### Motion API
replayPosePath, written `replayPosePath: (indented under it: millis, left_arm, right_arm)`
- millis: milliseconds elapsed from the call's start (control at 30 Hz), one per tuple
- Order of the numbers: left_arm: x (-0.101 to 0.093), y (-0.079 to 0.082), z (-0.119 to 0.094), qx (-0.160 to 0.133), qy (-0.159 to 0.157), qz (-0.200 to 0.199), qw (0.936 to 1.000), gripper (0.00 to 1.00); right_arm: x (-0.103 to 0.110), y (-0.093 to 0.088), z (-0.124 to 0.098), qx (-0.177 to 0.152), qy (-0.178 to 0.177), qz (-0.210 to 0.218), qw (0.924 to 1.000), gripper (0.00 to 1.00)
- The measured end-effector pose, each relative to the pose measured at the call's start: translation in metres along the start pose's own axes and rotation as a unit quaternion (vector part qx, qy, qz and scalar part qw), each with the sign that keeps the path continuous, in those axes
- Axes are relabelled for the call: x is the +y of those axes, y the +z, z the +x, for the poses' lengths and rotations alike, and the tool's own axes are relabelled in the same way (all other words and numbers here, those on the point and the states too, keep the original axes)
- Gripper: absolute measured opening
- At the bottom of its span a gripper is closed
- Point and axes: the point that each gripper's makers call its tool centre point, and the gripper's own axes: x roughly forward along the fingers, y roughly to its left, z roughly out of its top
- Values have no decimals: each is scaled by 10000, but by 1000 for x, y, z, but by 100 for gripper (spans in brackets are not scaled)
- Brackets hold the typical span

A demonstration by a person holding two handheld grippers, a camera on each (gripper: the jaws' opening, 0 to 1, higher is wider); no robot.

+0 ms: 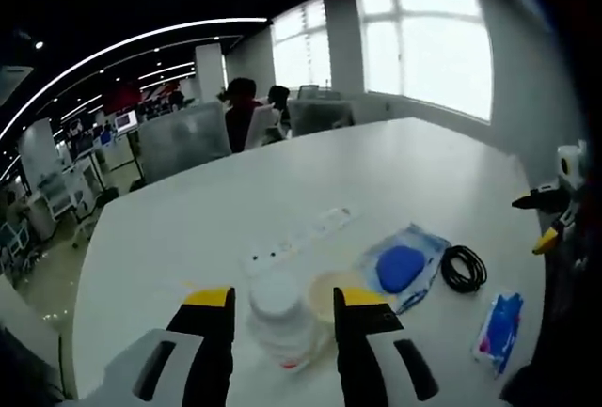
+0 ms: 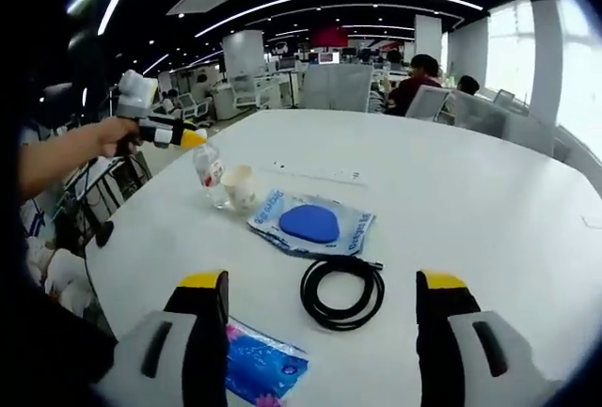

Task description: Arrange the tabletop items into an orderly group along one side of the table until the central work area is clear of visible clutter.

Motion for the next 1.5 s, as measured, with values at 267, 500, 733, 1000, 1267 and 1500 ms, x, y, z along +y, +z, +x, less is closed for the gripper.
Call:
replayPosePath:
  millis: [267, 500, 733, 1000, 1267, 1500]
  left_arm:
    - [5, -13, 13, 197, -62, 182, 9996, 25]
    - [3, -13, 16, 82, -175, 95, 9998, 22]
    - [-1, -13, 15, 15, -513, 173, 9985, 21]
    - [-4, -12, 15, 135, -726, 409, 9964, 21]
    - [-7, -14, 14, 180, -845, 511, 9950, 25]
    - [-16, -16, 4, 160, -869, 554, 9945, 41]
  right_arm:
    - [-8, -16, -3, 144, -109, 86, 9998, 75]
    - [-9, -22, -3, 203, -145, 166, 9996, 73]
    - [-7, -27, 0, 252, -120, 186, 9994, 73]
    - [-6, -29, 3, 258, -92, 177, 9995, 72]
    - [-8, -32, 2, 279, -104, 187, 9994, 72]
    - [-8, -34, 0, 290, -84, 213, 9993, 72]
